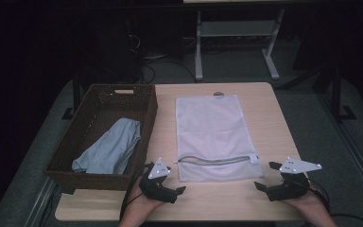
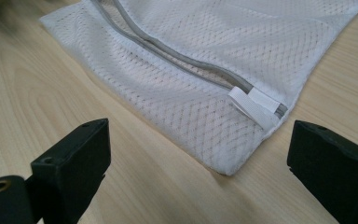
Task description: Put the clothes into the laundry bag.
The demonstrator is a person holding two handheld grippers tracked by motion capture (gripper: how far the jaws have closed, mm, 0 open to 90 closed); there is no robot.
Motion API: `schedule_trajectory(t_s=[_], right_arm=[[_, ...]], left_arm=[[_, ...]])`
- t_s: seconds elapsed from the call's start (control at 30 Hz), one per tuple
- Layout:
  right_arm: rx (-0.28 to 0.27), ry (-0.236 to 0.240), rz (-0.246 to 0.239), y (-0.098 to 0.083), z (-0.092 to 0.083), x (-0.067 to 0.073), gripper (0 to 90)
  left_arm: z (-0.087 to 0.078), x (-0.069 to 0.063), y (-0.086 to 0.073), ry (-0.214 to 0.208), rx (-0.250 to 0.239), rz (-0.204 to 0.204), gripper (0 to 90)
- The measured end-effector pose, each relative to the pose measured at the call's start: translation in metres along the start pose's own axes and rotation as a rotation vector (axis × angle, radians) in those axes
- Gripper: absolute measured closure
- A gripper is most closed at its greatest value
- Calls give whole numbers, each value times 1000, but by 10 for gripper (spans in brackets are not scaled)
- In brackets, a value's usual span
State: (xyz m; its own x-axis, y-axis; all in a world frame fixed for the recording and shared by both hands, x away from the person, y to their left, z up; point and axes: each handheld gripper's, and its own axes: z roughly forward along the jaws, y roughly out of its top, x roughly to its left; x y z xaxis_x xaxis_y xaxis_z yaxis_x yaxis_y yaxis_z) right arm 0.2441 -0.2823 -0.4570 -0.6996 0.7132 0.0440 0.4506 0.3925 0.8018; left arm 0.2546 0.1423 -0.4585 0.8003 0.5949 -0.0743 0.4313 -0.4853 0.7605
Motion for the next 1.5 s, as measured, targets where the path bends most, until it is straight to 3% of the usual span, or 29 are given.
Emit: schedule_trajectory(t_s=[0.17, 0.27, 0.47, 0.6, 0.77, 0.93, 1.1, 1.5], right_arm=[[-2, -3, 1, 0, 0, -1, 54], [-8, 2, 25, -1, 0, -5, 55], [-9, -8, 16, 3, -1, -4, 56], [-16, -2, 22, 7, 1, -4, 55], [-22, -4, 1, 17, 2, -6, 55], [-42, 1, 32, 28, 8, -14, 55], [-38, 11, 20, 33, 14, -14, 55], [-72, 7, 27, 58, 24, -27, 55]], left_arm=[[4, 3, 2, -8, 5, -14, 121], [5, 2, 3, -10, 3, -13, 121], [5, 3, 0, -15, 16, -1, 122], [2, 4, 1, -12, 0, -10, 126], [3, 3, 1, -9, 6, 4, 126], [4, 4, 1, -23, 6, -4, 126], [6, 3, 2, -28, 10, 19, 125], [5, 2, 2, -33, 5, 17, 126]])
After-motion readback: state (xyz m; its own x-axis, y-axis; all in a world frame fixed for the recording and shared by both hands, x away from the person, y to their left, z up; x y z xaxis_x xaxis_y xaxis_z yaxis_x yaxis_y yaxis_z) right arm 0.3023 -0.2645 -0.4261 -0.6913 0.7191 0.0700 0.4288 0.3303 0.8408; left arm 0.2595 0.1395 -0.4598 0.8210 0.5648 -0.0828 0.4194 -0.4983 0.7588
